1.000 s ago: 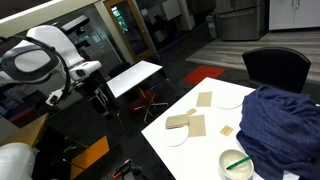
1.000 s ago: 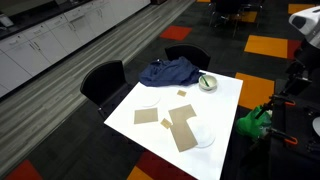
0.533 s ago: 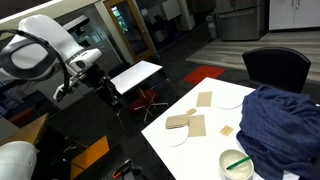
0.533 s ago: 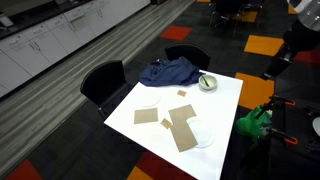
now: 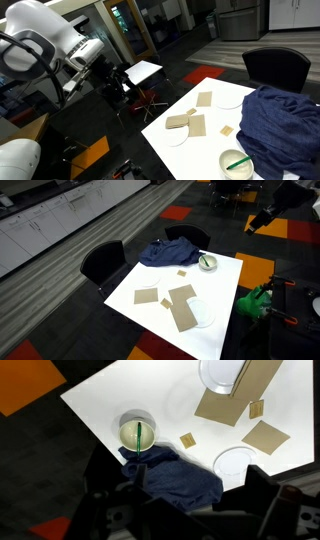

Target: Put he pen on the table then move the bowl to the left

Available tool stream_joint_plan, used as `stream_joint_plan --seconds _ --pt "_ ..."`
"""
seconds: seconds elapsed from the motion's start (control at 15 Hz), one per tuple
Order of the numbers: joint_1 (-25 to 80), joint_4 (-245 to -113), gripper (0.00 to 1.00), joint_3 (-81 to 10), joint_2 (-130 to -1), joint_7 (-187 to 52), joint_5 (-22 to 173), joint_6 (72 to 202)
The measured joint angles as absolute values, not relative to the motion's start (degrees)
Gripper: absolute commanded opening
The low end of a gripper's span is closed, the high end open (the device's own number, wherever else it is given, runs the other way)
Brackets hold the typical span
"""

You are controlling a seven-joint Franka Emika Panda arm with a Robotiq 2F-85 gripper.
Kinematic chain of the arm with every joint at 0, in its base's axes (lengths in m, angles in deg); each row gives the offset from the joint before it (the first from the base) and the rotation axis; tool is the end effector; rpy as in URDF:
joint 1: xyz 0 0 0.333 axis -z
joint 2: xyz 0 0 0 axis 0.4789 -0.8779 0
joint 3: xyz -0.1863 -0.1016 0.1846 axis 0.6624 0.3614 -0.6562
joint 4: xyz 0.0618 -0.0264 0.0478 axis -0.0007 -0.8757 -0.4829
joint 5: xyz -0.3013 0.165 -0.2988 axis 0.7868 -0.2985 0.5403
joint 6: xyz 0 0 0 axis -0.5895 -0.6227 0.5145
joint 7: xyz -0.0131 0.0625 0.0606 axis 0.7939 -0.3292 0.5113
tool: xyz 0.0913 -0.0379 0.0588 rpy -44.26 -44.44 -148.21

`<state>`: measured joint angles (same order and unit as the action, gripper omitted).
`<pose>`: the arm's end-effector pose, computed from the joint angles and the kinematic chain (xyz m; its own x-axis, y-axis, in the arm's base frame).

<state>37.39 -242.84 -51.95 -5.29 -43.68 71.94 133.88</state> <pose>0.4321 0.0126 0.4121 0.8322 -0.4400 0.3373 -0.4571 -0.8889 -0.0317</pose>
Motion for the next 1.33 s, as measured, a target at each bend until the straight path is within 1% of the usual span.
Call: stream_joint_plan --seconds 0.47,0.8,0.93,1.33 --pt "42.64 -240.62 1.00 -44.41 -8.77 -45.86 73.42 134.99" --pt "44.49 -237.84 1.00 -39.00 -14.65 -51.30 76.71 137.66" --pt "44.94 -237.19 1.00 -37.28 -17.73 -53.52 78.22 141.11" --pt "46.02 -237.51 1.00 -33.40 -28.35 -56.35 79.01 157.06"
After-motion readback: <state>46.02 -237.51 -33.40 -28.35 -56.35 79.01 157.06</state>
